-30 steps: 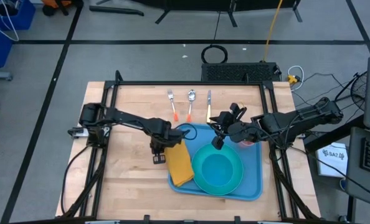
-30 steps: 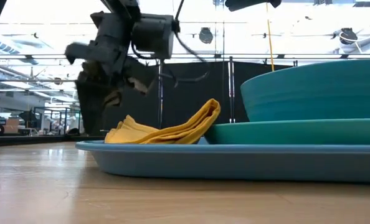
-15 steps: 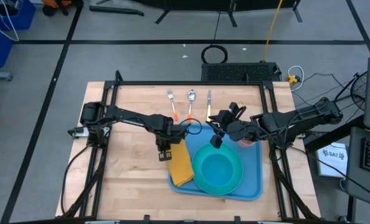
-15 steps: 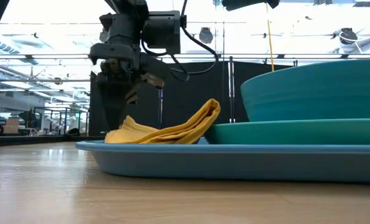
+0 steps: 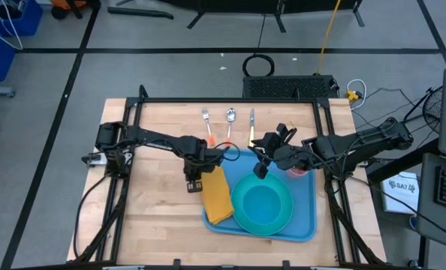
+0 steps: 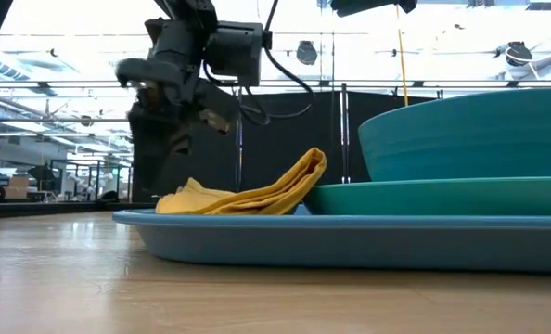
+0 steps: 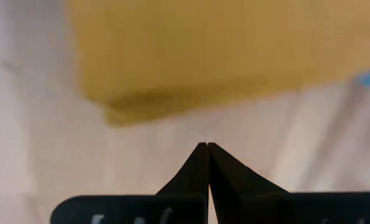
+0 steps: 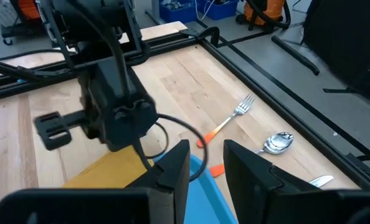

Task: Set up tray
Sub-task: Put the yellow napkin to the left of green plate on the blue serving tray

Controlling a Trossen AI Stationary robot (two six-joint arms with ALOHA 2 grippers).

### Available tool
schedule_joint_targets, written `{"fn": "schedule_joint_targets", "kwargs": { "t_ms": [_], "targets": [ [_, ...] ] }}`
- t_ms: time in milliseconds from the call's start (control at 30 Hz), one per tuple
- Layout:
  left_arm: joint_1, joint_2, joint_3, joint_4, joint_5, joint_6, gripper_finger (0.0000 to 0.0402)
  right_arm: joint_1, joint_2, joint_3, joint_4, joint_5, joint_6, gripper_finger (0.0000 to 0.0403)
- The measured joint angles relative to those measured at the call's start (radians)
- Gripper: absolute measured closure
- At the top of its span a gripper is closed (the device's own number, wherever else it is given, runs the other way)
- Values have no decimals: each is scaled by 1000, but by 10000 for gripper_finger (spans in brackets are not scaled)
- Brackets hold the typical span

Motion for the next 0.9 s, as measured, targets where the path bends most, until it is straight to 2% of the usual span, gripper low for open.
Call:
{"fn": "schedule_joint_targets", "kwargs": {
  "t_ms": [100, 267, 433, 633, 900],
  "targets": [
    [-2, 1, -13, 11, 40, 2, 400, 0, 0, 0, 0, 1, -1, 314],
    [2, 1, -16, 55, 42, -4, 400, -4, 0, 0, 0, 2, -6, 314],
    [-4, 27, -15, 90, 135, 32, 400, -13, 0, 0, 2, 1, -8, 314],
    [-20, 83, -16, -3, 108, 58, 400, -13, 0, 0, 8, 1, -8, 314],
    [-27, 109, -16, 39, 21, 67, 400, -17, 0, 0, 10, 0, -8, 314]
  ]
}}
